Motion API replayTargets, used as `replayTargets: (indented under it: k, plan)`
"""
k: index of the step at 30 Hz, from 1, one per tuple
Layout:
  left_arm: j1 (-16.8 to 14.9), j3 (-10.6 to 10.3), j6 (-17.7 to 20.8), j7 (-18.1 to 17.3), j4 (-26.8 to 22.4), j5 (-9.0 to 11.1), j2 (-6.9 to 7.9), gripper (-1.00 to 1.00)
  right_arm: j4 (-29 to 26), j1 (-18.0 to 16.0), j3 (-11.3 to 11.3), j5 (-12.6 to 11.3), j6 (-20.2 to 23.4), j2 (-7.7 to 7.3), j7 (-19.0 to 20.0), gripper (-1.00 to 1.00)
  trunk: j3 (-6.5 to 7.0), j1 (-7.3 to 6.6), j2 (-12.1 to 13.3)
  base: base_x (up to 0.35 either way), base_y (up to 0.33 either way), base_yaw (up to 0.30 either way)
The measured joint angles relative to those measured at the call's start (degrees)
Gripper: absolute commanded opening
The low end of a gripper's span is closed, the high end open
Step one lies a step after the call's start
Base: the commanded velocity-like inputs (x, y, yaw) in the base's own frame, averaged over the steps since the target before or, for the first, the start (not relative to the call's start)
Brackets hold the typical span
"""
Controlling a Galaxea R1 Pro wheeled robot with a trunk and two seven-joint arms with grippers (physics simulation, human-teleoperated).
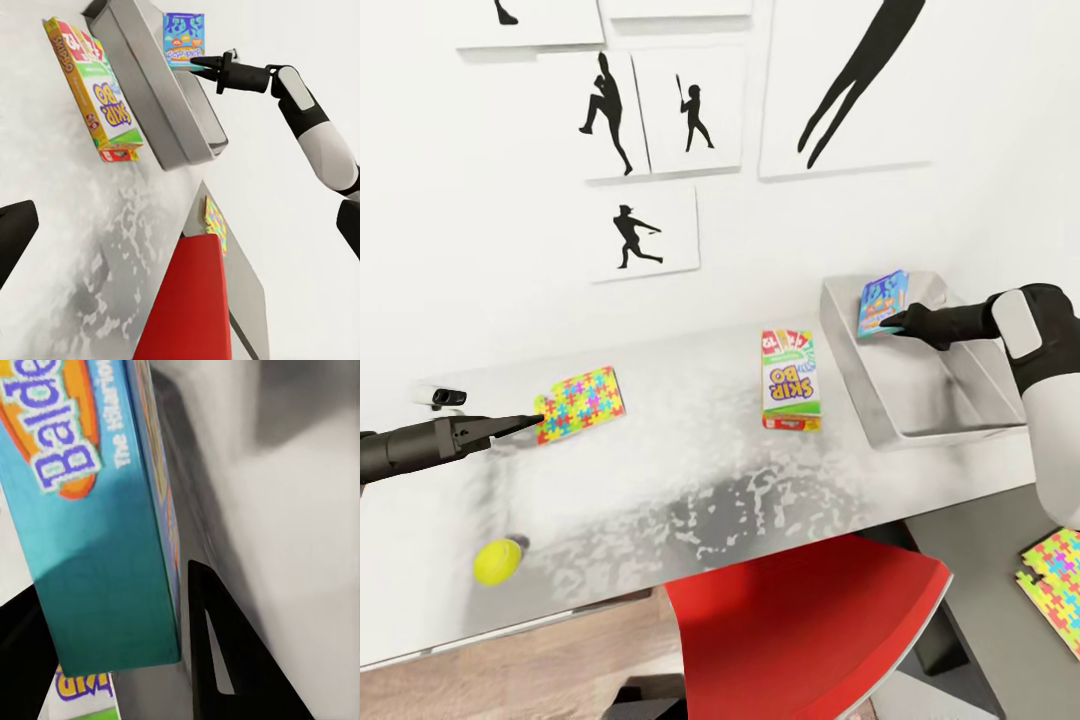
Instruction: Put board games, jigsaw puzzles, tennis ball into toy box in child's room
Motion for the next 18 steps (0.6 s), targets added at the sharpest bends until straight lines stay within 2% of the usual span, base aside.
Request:
replayTargets:
  k: [5, 18]
  plan:
    - [0.0, 0.0, 0.0, 0.0, 0.0, 0.0, 0.0, 1.0, 0.0, -1.9, 0.1, -0.1, 0.0, -0.1, 0.0, -1.0, -0.47, 0.0, 0.0, 0.0, 0.0, 0.0]
    - [-0.2, 0.0, 0.0, 0.0, 0.0, 0.0, -0.04, 1.0, 0.0, -2.5, 0.1, 0.2, 0.0, -0.11, -0.1, -1.0, -1.69, 0.0, 0.0, 0.0, 0.0, 0.0]
